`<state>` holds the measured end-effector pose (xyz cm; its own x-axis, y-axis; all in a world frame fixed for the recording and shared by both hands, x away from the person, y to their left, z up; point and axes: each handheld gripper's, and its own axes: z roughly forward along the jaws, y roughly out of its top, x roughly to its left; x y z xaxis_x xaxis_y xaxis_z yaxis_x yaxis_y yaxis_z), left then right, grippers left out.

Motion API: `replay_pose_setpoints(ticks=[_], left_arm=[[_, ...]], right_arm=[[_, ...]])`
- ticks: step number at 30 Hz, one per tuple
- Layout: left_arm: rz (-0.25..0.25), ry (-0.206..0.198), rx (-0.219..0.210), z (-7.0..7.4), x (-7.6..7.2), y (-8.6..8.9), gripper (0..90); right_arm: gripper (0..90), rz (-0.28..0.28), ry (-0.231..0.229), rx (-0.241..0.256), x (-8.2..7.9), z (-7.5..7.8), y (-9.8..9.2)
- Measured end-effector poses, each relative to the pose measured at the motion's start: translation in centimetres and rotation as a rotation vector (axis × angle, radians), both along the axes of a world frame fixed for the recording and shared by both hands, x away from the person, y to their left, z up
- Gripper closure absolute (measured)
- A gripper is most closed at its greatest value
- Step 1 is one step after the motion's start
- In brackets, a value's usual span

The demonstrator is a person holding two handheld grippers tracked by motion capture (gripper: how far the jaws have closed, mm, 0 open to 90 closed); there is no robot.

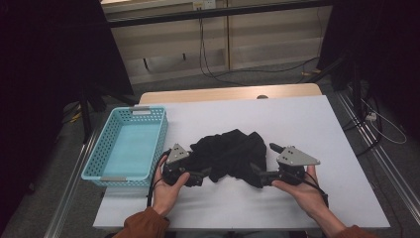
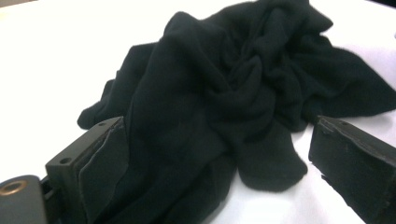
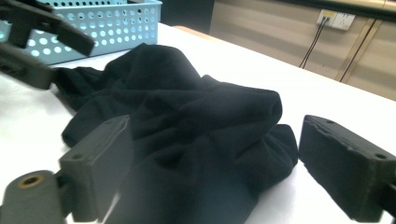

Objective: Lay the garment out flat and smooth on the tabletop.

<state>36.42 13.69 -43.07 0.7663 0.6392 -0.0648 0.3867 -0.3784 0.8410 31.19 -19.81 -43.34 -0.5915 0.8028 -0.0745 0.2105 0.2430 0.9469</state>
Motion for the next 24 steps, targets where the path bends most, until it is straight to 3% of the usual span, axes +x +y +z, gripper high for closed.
replay_pose_setpoints(ticks=[2,3,4,5,7,10,11,12,13,14,15,16,17,18,19,22,24], left_arm=[[-0.005,0.003,-0.001,0.0,-0.1,0.0,4.8],[-0.02,0.014,-0.013,0.0,-0.4,0.1,4.8],[-0.02,0.014,-0.013,0.0,-0.4,0.1,4.8],[-0.022,-0.002,-0.001,0.0,-0.6,0.0,4.7],[-0.022,-0.027,0.004,-0.1,-0.9,-0.2,4.7],[-0.023,-0.025,-0.011,-0.2,-1.1,-0.5,4.7],[-0.038,-0.031,-0.012,-0.1,-1.3,-0.9,5.2],[-0.038,-0.031,-0.012,-0.1,-1.3,-0.9,5.4],[-0.043,-0.035,-0.028,-0.2,-1.4,-1.1,5.4],[-0.059,-0.024,-0.031,-0.3,-1.5,-1.4,4.9],[-0.095,-0.019,-0.009,-0.5,-1.5,-1.9,5.3],[-0.095,-0.019,-0.009,-0.5,-1.5,-1.9,5.3],[-0.088,-0.038,0.035,-0.8,-1.5,-2.5,5.3],[-0.088,-0.038,0.035,-0.8,-1.5,-2.5,5.3],[-0.098,-0.011,0.049,-1.0,-1.2,-2.8,5.4],[-0.096,0.002,0.071,-1.4,-0.9,-3.0,6.7],[-0.094,0.027,0.101,-2.0,-0.4,-3.2,13.7]], right_arm=[[10.3,-0.001,0.01,-0.002,0.4,0.1,0.0],[15.8,-0.004,0.054,-0.042,1.4,0.2,0.1],[15.8,-0.004,0.054,-0.042,1.4,0.2,0.1],[18.3,0.009,0.095,-0.065,2.2,0.4,0.3],[21.6,0.013,0.105,-0.081,2.7,0.7,0.4],[25.5,0.021,0.119,-0.096,3.4,1.2,0.5],[34.5,0.036,0.135,-0.109,4.3,1.6,0.5],[34.5,0.036,0.135,-0.109,4.3,1.6,0.5],[41.1,0.051,0.149,-0.118,4.7,1.7,0.5],[43.2,0.068,0.181,-0.139,5.4,1.8,0.6],[43.5,0.067,0.176,-0.138,6.2,1.3,0.8],[43.5,0.067,0.176,-0.138,6.2,1.3,0.8],[41.4,0.064,0.187,-0.163,6.6,0.7,1.2],[41.4,0.064,0.187,-0.163,6.6,0.7,1.2],[40.5,0.077,0.21,-0.185,6.9,0.0,1.4],[40.3,0.094,0.237,-0.205,7.0,-0.5,1.7],[36.2,0.123,0.268,-0.229,7.1,-1.3,2.3]])
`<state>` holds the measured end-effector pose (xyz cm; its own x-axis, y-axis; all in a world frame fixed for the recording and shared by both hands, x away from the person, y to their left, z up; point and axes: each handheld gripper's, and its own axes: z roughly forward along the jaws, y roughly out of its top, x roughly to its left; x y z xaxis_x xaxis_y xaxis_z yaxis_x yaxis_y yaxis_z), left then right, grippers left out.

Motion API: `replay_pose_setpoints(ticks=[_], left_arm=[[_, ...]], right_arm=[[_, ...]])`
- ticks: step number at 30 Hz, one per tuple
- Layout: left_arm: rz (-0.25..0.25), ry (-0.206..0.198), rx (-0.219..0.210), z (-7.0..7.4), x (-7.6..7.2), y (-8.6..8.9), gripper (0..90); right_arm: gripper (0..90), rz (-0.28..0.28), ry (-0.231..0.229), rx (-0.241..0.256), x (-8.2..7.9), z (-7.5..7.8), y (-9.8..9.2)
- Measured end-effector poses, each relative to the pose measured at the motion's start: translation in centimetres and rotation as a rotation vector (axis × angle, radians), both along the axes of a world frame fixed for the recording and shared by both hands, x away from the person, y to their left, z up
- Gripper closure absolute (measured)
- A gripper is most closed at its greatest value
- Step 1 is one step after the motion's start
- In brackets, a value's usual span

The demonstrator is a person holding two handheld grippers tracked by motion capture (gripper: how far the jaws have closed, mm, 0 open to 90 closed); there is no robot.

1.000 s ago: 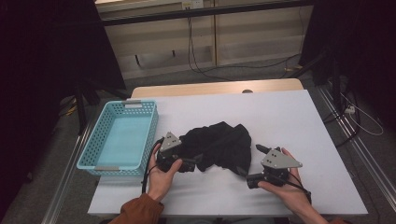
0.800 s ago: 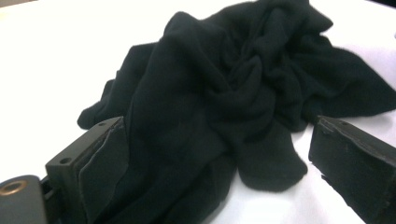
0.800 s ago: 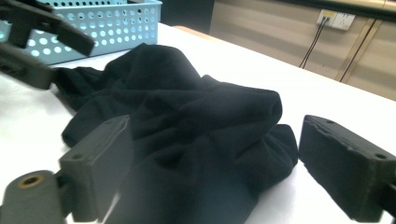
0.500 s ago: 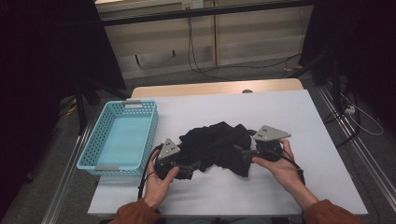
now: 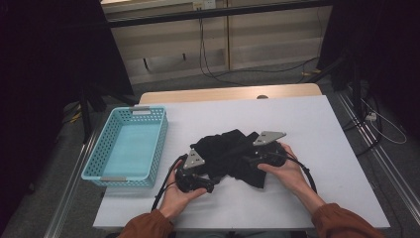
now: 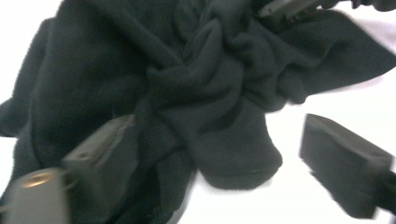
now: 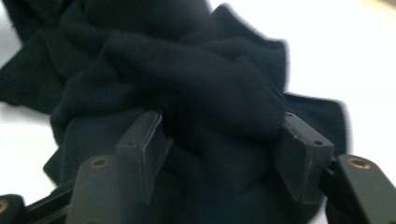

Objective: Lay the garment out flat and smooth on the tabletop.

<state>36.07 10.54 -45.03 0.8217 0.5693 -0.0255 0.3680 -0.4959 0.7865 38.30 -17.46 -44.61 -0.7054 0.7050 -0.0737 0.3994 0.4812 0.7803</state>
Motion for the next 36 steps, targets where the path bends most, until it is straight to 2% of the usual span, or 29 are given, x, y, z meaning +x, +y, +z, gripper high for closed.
replay_pose_setpoints(ticks=[2,3,4,5,6,7,8,9,11,12,13,14,15,17,19,28,29,32,33,36], left_arm=[[0.007,0.005,0.009,-0.1,0.1,-0.1,17.2],[0.012,0.015,0.035,-0.5,0.4,-0.4,19.6],[0.012,0.015,0.035,-0.5,0.4,-0.4,21.1],[0.017,0.024,0.047,-0.7,0.7,-0.6,22.8],[0.017,0.024,0.047,-0.7,0.7,-0.6,24.7],[0.041,0.025,0.067,-1.0,0.9,-0.7,30.1],[0.041,0.025,0.067,-1.0,0.9,-0.7,32.5],[0.053,0.009,0.069,-0.9,1.0,-0.8,38.7],[0.064,0.006,0.075,-0.7,1.1,-0.4,60.8],[0.064,0.006,0.075,-0.7,1.1,-0.4,66.4],[0.058,0.032,0.049,-0.4,1.4,0.2,72.8],[0.058,0.032,0.049,-0.4,1.4,0.2,76.0],[0.057,0.06,0.016,-0.3,1.7,0.6,78.0],[0.067,0.08,-0.021,0.0,1.8,0.9,79.3],[0.07,0.08,-0.046,0.3,1.8,1.2,79.5],[0.066,0.073,-0.082,1.0,1.5,1.5,79.8],[0.08,0.048,-0.08,1.3,1.3,1.6,79.8],[0.081,0.047,-0.1,1.6,1.3,1.6,79.8],[0.078,0.041,-0.107,1.8,1.2,1.6,79.9],[0.075,0.045,-0.121,2.0,1.1,1.6,79.9]], right_arm=[[35.4,0.013,0.014,-0.005,0.0,-0.3,0.3],[34.4,0.028,0.028,-0.013,0.0,-0.6,0.5],[34.4,0.028,0.028,-0.013,0.0,-0.6,0.5],[39.9,0.03,0.049,-0.013,0.0,-0.8,0.6],[39.9,0.03,0.049,-0.013,0.0,-0.8,0.6],[48.4,0.03,0.049,-0.015,-0.2,-0.9,0.6],[48.4,0.03,0.049,-0.015,-0.2,-0.9,0.6],[55.9,0.037,0.05,-0.023,-0.5,-0.6,0.6],[58.3,0.045,0.064,-0.022,-0.8,-0.5,0.6],[58.3,0.045,0.064,-0.022,-0.8,-0.5,0.6],[63.7,0.062,0.074,-0.019,-1.0,-0.2,0.5],[63.7,0.062,0.074,-0.019,-1.0,-0.2,0.5],[67.3,0.079,0.089,-0.005,-1.4,0.1,0.3],[68.5,0.094,0.103,0.006,-1.8,0.3,0.3],[69.0,0.108,0.103,0.011,-2.4,0.3,0.3],[69.8,0.155,0.131,0.032,-4.5,0.7,1.4],[69.6,0.173,0.145,0.067,-5.0,0.8,1.7],[69.7,0.188,0.138,0.082,-5.5,0.9,2.1],[69.8,0.198,0.134,0.094,-6.1,1.0,2.7],[69.8,0.209,0.133,0.094,-6.5,1.1,3.3]])
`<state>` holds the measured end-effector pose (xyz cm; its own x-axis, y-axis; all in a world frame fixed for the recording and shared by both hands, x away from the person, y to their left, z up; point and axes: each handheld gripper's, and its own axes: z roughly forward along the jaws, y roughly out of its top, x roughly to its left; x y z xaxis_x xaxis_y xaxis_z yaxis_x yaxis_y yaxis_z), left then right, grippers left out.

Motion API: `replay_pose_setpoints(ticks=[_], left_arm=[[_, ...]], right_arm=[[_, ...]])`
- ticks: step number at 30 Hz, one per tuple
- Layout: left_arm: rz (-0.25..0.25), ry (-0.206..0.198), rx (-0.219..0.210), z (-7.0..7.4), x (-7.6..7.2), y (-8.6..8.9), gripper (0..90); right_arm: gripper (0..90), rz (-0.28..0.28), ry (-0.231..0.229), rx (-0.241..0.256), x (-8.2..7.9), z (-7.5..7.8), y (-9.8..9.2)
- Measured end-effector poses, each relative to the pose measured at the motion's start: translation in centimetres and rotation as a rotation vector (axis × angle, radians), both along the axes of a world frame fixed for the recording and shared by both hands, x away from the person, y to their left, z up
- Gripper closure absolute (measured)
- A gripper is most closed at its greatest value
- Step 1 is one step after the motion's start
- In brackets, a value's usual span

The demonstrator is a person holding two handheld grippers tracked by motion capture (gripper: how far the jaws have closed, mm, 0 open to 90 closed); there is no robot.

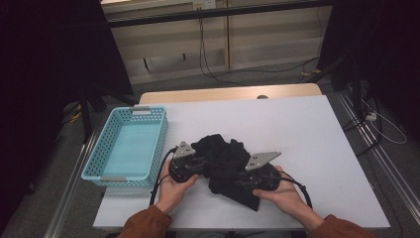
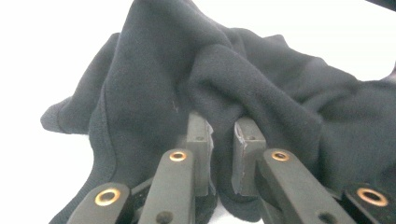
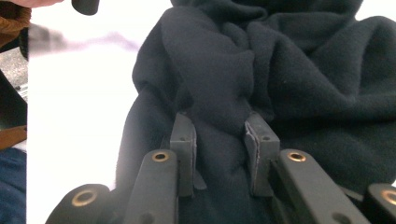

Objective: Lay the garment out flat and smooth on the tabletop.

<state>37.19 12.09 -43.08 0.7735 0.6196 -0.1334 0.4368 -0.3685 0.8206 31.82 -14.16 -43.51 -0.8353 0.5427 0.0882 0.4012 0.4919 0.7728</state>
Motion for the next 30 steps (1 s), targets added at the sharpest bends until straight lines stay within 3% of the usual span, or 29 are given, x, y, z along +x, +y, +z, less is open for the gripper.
replay_pose_setpoints(ticks=[4,5,8,9,12,13,14,15,16,17,18,19,22,23,26,27,30], left_arm=[[-0.016,0.004,-0.035,0.9,-1.0,0.0,79.9],[-0.035,-0.037,-0.005,1.2,-1.6,-0.2,79.9],[-0.052,-0.032,0.0,1.1,-1.6,-0.2,79.9],[-0.069,-0.031,0.025,0.8,-1.5,-0.5,79.8],[-0.09,-0.027,0.052,0.2,-1.6,-0.9,79.8],[-0.096,-0.018,0.082,-0.3,-1.6,-1.3,79.7],[-0.096,-0.018,0.082,-0.3,-1.6,-1.3,79.5],[-0.081,0.019,0.095,-1.0,-1.5,-1.5,79.4],[-0.081,0.019,0.095,-1.0,-1.5,-1.5,79.3],[-0.083,0.035,0.144,-1.8,-1.5,-1.6,79.2],[-0.083,0.035,0.144,-1.8,-1.5,-1.6,79.1],[-0.086,0.046,0.154,-2.1,-1.5,-1.7,79.0],[-0.082,0.052,0.157,-1.9,-1.5,-1.6,79.0],[-0.08,0.054,0.158,-1.9,-1.8,-1.2,78.8],[-0.084,0.055,0.162,-1.7,-2.2,-0.6,77.8],[-0.074,0.076,0.14,-1.4,-2.4,0.2,77.5],[-0.064,0.074,0.123,-1.1,-2.4,0.8,77.2]], right_arm=[[69.5,0.012,0.002,0.005,-1.5,0.5,1.6],[69.4,0.021,0.007,0.016,-1.7,0.6,1.7],[68.8,0.02,-0.006,0.015,-2.2,0.7,2.0],[65.7,0.015,-0.025,-0.007,-2.3,0.4,2.1],[61.3,0.01,-0.023,-0.024,-2.1,-0.1,2.0],[56.1,0.016,-0.032,-0.03,-2.0,-0.3,1.8],[56.1,0.016,-0.032,-0.03,-2.0,-0.3,1.8],[49.6,0.008,-0.038,-0.023,-2.0,-0.1,1.5],[47.0,0.003,-0.041,-0.02,-2.0,0.0,1.4],[43.5,-0.001,-0.048,-0.019,-2.0,0.2,1.1],[43.5,-0.001,-0.048,-0.019,-2.0,0.2,1.1],[37.5,-0.02,-0.059,-0.012,-1.9,0.5,0.6],[33.5,-0.033,-0.071,-0.013,-1.7,0.8,0.3],[25.0,-0.052,-0.094,-0.024,-1.6,1.0,0.1],[24.7,-0.053,-0.1,-0.006,-1.3,1.4,-0.3],[24.6,-0.075,-0.11,0.013,-1.0,1.9,-0.7],[26.2,-0.085,-0.12,0.027,-0.5,2.4,-1.1]])
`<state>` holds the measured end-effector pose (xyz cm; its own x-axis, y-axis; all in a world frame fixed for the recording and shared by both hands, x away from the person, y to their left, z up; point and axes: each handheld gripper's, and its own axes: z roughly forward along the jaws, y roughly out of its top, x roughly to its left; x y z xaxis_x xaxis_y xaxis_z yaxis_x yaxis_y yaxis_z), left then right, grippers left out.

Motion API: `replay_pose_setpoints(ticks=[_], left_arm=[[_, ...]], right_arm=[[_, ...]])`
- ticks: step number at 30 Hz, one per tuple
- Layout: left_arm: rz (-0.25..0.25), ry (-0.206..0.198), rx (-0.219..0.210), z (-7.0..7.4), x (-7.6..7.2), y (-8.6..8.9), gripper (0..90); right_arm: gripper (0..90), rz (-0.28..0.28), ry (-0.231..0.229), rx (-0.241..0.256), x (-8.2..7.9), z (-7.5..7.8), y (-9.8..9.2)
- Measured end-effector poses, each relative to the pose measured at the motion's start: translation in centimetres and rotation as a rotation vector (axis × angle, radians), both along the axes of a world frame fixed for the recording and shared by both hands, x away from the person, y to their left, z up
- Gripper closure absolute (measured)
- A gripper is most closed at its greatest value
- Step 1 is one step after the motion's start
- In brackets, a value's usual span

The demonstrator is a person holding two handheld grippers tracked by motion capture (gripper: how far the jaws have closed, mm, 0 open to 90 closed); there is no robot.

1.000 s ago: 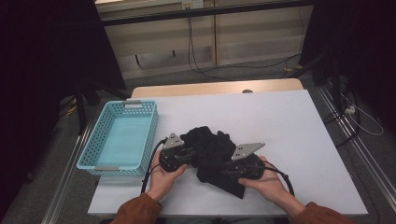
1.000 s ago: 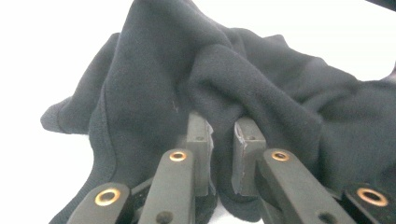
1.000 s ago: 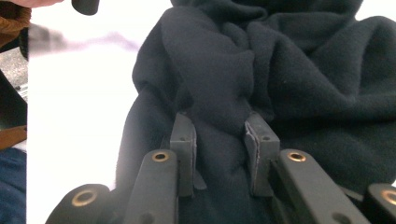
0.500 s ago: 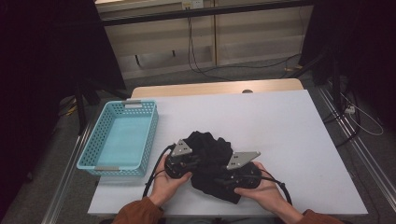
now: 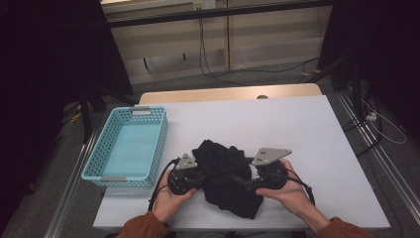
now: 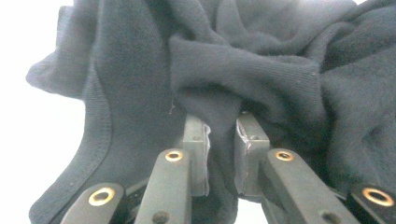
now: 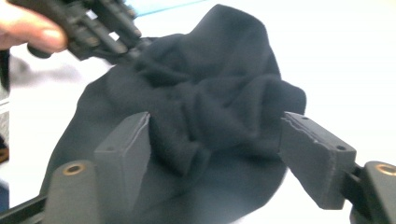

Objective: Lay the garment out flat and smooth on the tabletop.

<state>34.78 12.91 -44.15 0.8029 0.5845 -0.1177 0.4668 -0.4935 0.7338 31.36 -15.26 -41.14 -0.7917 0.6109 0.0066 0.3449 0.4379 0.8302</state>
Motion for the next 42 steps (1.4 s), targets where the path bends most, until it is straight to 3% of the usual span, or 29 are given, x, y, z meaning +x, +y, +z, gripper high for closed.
replay_pose_setpoints(ticks=[3,7,8,10,11,15,17,20,21,22,23,24,28,31,36,39,40,41,42], left_arm=[[0.005,-0.006,-0.013,0.5,-0.3,0.7,75.9],[-0.011,-0.033,-0.012,0.8,-0.6,0.8,74.0],[-0.011,-0.036,-0.026,0.9,-0.5,0.8,67.9],[-0.013,-0.046,-0.039,1.2,-0.4,0.8,67.5],[-0.013,-0.063,-0.069,1.6,-0.2,0.9,65.8],[-0.047,-0.104,-0.085,2.1,-0.1,1.0,65.9],[-0.026,-0.102,-0.111,2.4,0.1,0.9,65.6],[-0.003,-0.109,-0.11,2.3,0.4,0.7,62.0],[0.0,-0.106,-0.103,2.2,0.6,0.6,58.4],[0.0,-0.104,-0.098,2.2,0.6,0.6,58.4],[0.006,-0.094,-0.063,1.7,0.9,0.3,57.9],[0.006,-0.094,-0.063,1.7,0.9,0.3,57.9],[-0.025,-0.001,0.06,-0.5,1.4,-0.4,65.9],[-0.031,0.013,0.061,-0.7,1.5,-0.5,69.5],[-0.032,0.022,0.066,-0.7,1.5,-0.3,76.6],[-0.028,0.02,0.068,-0.6,1.4,-0.3,80.2],[-0.03,0.019,0.07,-0.5,1.4,-0.3,80.2],[-0.028,0.013,0.066,-0.4,1.5,-0.3,81.1],[-0.028,0.013,0.066,-0.4,1.5,-0.3,81.4]], right_arm=[[35.6,-0.039,-0.03,0.003,1.8,0.6,-0.6],[37.9,-0.085,-0.028,-0.031,3.6,0.2,-0.6],[43.5,-0.097,-0.028,-0.041,5.0,-0.4,-0.4],[46.3,-0.103,-0.016,-0.037,5.5,-0.6,-0.3],[50.2,-0.114,-0.008,-0.025,7.0,-0.8,-0.1],[54.0,-0.12,0.002,-0.022,8.5,-1.2,0.5],[56.4,-0.118,0.022,-0.021,10.0,-1.8,1.7],[56.7,-0.106,0.03,-0.046,10.6,-2.4,2.6],[56.5,-0.095,0.053,-0.037,11.2,-3.0,3.3],[56.5,-0.095,0.053,-0.037,11.2,-3.0,3.3],[55.8,-0.09,0.056,-0.034,11.4,-3.4,3.9],[55.0,-0.086,0.062,-0.031,11.5,-3.5,4.0],[51.5,-0.076,0.071,-0.047,11.9,-3.9,4.8],[46.0,-0.071,0.076,-0.057,12.2,-4.2,5.3],[46.6,-0.041,0.11,-0.075,12.4,-5.0,6.1],[51.3,-0.038,0.121,-0.056,12.6,-5.3,6.2],[59.2,-0.032,0.128,-0.054,12.6,-5.3,6.1],[77.4,-0.032,0.149,-0.041,12.5,-5.2,6.0],[77.4,-0.032,0.149,-0.041,12.5,-5.2,6.0]])
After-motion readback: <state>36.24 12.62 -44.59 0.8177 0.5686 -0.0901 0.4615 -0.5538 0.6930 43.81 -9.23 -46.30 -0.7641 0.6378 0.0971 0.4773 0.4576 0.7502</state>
